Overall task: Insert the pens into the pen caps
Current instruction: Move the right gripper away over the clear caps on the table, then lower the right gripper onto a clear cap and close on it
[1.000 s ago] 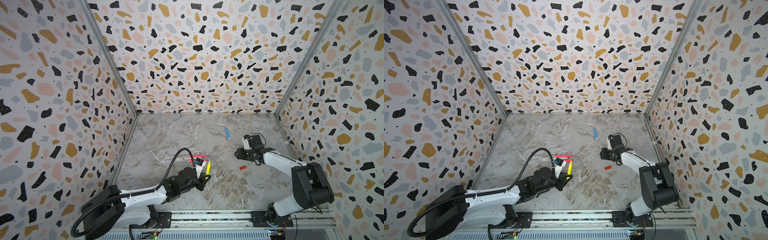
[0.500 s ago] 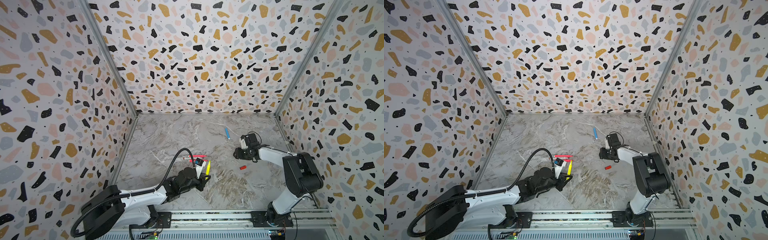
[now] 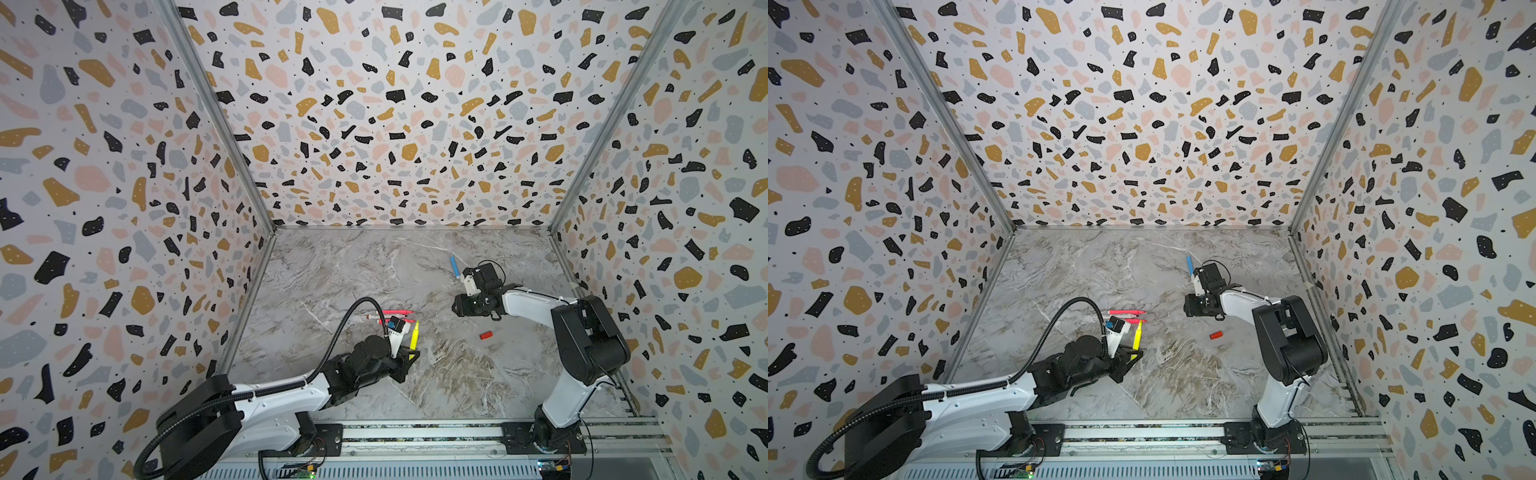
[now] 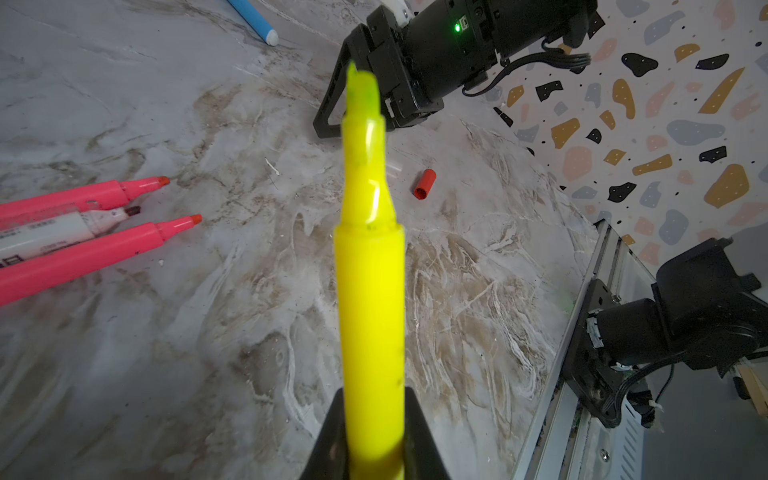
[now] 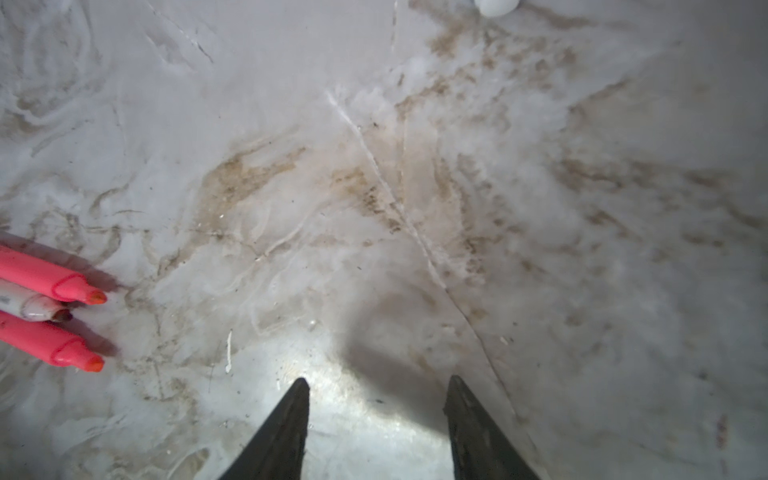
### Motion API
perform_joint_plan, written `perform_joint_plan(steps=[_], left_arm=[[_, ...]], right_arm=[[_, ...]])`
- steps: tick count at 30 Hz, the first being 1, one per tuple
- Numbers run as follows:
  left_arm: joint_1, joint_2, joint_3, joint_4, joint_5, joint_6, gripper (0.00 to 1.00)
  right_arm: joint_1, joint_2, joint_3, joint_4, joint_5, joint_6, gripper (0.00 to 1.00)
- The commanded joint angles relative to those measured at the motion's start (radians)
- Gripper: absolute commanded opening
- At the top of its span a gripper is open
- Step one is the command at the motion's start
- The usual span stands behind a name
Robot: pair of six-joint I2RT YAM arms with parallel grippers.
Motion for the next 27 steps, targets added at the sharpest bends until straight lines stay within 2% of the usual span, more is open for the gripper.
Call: perform_joint_plan(steps=[1,12,27], left_arm=[[0.003,-0.01,-0.007,0.024,-0.015,0.016,0.0],[0.005,-0.006,0.004,0.013,-0.012,0.018,0.0],[0.005,0.001,-0.007,0.024,-0.011,0.016,0.0]], right_arm=[[-0.005,-0.05,0.028,-0.045,0.051,-0.023,0.54],[-0.071,-0.065,0.034,-0.061,0.068,-0.054,0.55],[-0.071,-0.143,-0.095,-0.008,0.019,-0.054,0.54]])
